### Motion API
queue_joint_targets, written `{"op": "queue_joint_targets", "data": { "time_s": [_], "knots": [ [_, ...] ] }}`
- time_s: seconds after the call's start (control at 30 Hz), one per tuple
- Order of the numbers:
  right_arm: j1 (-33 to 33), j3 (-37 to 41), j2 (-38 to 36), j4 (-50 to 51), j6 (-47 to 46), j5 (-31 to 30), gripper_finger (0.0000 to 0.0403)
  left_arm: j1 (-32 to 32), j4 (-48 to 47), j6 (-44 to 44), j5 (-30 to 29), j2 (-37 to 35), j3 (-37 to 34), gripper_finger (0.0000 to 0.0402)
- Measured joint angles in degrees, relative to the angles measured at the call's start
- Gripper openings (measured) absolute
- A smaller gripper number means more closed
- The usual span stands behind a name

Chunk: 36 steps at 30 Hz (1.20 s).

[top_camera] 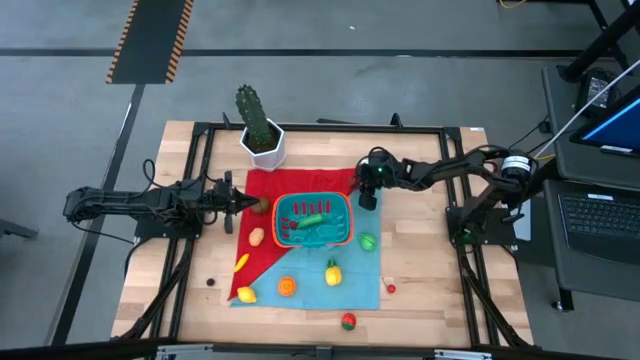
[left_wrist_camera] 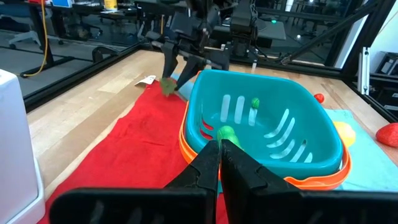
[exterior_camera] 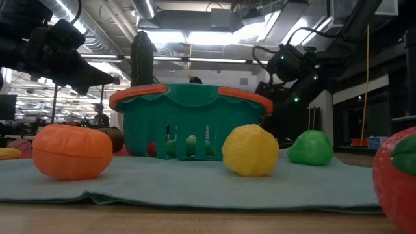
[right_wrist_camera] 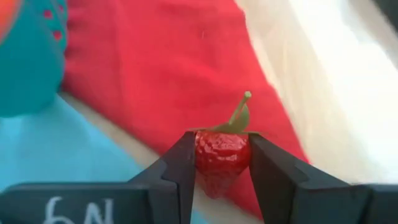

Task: Build produce basket
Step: Put the red strawberry into the blue basket

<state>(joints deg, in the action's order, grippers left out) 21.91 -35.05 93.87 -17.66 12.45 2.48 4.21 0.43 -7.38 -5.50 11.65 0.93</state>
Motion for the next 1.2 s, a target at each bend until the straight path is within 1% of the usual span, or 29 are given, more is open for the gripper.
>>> {"op": "queue_joint_targets", "data": {
  "time_s": [0.23,0.5,0.7,0.8,0.93,1.07,1.13,1.2],
  "knots": [
    [0.00,0.02,-7.75,3.27,0.02,0.04,0.0125,0.01,-0.04,0.00,0.00,-0.01,0.00,0.0008],
    [0.00,0.02,-19.72,11.93,-0.21,0.11,0.0125,0.00,-0.04,0.06,0.00,-0.01,0.00,0.0008],
    [0.00,0.01,-26.92,19.40,-3.96,0.45,0.0125,0.02,-0.14,0.46,0.00,-0.01,0.00,0.0008],
    [0.00,0.02,-29.95,21.86,-5.64,2.49,0.0125,0.02,-0.20,0.48,0.00,-0.01,0.00,0.0008],
    [-0.04,0.00,-32.86,25.40,-7.82,4.71,0.0125,0.02,-0.20,0.48,0.01,0.01,0.00,0.0008],
    [-0.07,0.00,-33.84,28.84,-10.58,4.79,0.0125,0.02,-0.22,0.48,0.02,0.00,0.00,0.0008],
    [-0.32,0.86,-33.85,28.33,-11.83,5.04,0.0125,0.02,-0.20,0.48,0.01,0.01,0.00,0.0008],
    [-1.12,3.20,-33.83,25.18,-13.18,5.15,0.0125,0.02,-0.21,0.48,0.02,0.01,0.00,0.0008]
  ]
}}
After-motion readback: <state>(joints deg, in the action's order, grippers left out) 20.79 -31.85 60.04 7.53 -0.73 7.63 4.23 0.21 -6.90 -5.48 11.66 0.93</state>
